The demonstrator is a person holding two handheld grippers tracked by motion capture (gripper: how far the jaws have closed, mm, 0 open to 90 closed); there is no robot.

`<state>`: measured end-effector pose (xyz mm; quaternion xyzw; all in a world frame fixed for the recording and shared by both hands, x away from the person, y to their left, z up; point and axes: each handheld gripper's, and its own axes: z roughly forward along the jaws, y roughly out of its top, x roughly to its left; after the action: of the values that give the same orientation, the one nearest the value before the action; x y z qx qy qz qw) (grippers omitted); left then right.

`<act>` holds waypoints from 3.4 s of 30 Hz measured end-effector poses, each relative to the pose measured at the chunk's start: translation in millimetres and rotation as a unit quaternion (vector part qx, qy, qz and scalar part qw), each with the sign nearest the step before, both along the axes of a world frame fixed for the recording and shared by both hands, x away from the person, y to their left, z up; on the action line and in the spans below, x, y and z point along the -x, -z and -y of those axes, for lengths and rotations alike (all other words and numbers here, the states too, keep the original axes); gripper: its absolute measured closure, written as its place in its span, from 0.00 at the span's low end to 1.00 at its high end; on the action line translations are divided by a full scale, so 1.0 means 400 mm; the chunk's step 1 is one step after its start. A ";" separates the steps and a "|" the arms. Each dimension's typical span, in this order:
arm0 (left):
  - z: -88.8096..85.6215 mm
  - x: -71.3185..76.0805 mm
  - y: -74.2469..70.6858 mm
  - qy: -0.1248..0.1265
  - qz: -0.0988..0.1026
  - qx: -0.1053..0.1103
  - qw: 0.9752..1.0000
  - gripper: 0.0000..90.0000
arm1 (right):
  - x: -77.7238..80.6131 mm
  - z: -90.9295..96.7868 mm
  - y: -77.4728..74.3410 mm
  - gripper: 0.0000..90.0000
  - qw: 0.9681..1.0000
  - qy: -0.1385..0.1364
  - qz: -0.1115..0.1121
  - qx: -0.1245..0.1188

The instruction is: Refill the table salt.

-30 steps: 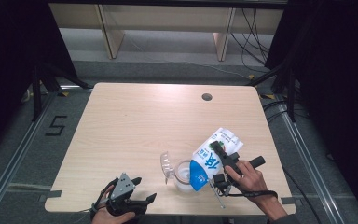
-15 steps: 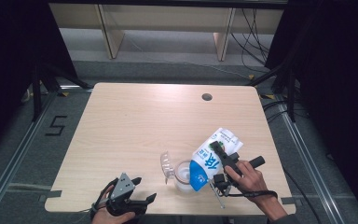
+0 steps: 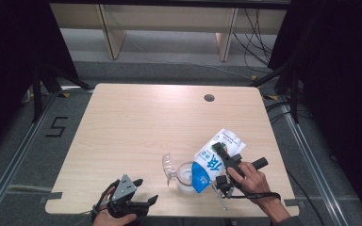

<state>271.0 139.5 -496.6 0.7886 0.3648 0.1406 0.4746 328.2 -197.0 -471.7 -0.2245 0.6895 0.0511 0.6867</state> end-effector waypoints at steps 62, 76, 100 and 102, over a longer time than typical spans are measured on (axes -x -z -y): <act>0.001 0.001 0.001 -0.004 -0.006 0.004 1.000 0.25 | -0.002 -0.006 0.000 0.83 1.000 -0.007 -0.016 0.001; 0.000 0.001 0.000 -0.002 -0.002 0.001 1.000 0.25 | -0.003 -0.004 0.002 0.84 0.998 0.005 -0.055 -0.025; -0.001 0.002 0.000 -0.004 -0.008 0.001 1.000 0.25 | -0.006 0.004 0.000 0.86 0.988 0.005 -0.126 -0.090; -0.003 0.000 -0.001 0.001 -0.002 -0.004 1.000 0.25 | -0.004 0.004 0.003 0.86 0.986 0.007 -0.132 -0.101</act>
<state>270.9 140.5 -496.1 0.7912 0.3647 0.1396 0.4707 329.8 -198.7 -472.9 -0.1406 0.7668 0.1446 0.6093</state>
